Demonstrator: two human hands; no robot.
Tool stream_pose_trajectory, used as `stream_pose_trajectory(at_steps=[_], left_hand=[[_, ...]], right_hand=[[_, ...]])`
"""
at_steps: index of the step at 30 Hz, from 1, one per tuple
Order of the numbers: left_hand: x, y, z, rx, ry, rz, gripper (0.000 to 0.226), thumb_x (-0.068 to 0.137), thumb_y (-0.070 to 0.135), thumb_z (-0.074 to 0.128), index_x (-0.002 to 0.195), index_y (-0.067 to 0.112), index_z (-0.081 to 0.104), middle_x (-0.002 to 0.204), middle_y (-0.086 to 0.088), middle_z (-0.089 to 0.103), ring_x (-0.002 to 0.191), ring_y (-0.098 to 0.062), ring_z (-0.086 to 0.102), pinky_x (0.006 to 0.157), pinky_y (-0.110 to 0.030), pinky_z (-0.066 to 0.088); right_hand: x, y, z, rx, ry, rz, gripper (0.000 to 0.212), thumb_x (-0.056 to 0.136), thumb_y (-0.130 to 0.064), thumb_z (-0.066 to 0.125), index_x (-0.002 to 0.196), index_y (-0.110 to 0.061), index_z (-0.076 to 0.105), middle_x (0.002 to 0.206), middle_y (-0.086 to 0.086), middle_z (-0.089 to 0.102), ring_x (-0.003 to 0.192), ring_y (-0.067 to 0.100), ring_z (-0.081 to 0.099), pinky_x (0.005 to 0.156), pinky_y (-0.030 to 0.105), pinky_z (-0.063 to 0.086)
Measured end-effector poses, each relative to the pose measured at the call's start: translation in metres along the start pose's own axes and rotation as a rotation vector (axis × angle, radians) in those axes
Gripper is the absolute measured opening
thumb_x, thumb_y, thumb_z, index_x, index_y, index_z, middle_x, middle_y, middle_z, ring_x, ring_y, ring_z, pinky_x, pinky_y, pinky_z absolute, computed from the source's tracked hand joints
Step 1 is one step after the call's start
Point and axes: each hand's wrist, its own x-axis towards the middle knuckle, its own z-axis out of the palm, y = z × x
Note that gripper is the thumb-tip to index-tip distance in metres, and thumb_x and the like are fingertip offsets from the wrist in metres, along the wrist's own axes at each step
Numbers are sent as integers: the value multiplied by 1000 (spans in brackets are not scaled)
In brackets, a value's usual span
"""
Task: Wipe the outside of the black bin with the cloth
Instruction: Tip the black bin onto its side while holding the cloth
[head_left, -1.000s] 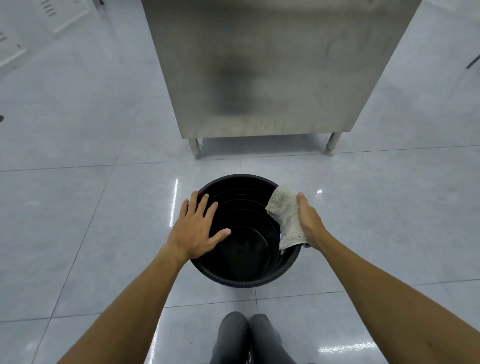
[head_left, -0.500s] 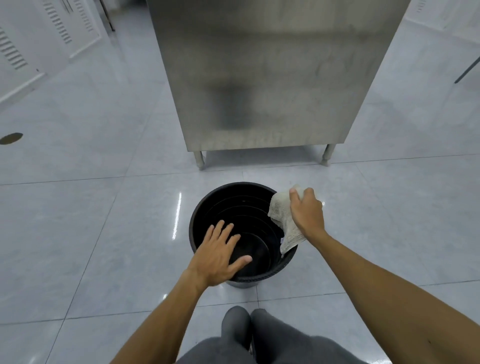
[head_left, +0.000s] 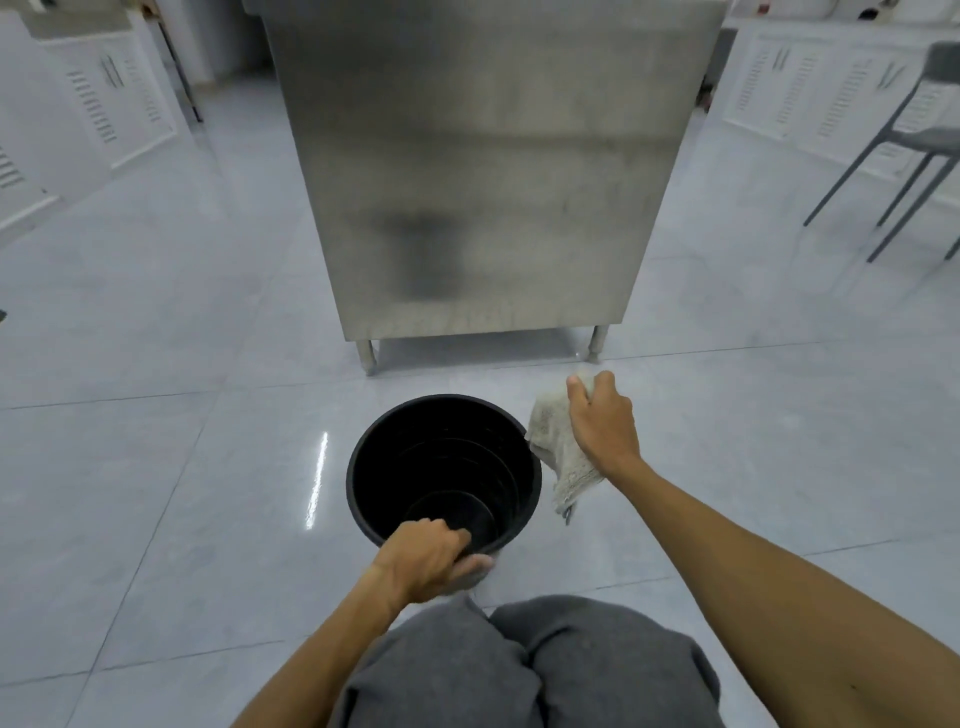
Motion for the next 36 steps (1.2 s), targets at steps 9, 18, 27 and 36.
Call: stream_pose_trajectory(at_steps=[9,18,27,36], left_hand=[[3,14,-4,146,116,26,30,86,49,70,88,19,63,72,-1,67,54,-26,66,40,-32,44],[25,-21,-32,-493,546,-357,49,105,46,35,67,17,43,61,-4,58,56,-28,57,56,-44,50],[18,-24,0,-867,658,-578,55,107,32,40,56,11,38,52,-3,45,49,-14,38,48,-27,30],[8,-21,29,-1075,672,-732,57,108,35,33,61,8,51,59,-8,57,58,-20,53,59,-42,45]], right_hand=[[-7,22,-19,-78,13,-1,36,109,-43,40,100,-9,45,84,7,58,74,23,56,58,35,36],[-13,43,-12,-128,-26,27,35,109,-44,39,105,-10,45,86,5,58,76,23,59,64,36,44],[-16,47,1,-189,-62,-33,33,110,-43,38,106,-11,44,81,2,57,71,19,59,64,38,50],[-18,29,23,-181,-115,-81,34,110,-43,39,103,-10,45,73,4,57,62,19,53,53,33,34]])
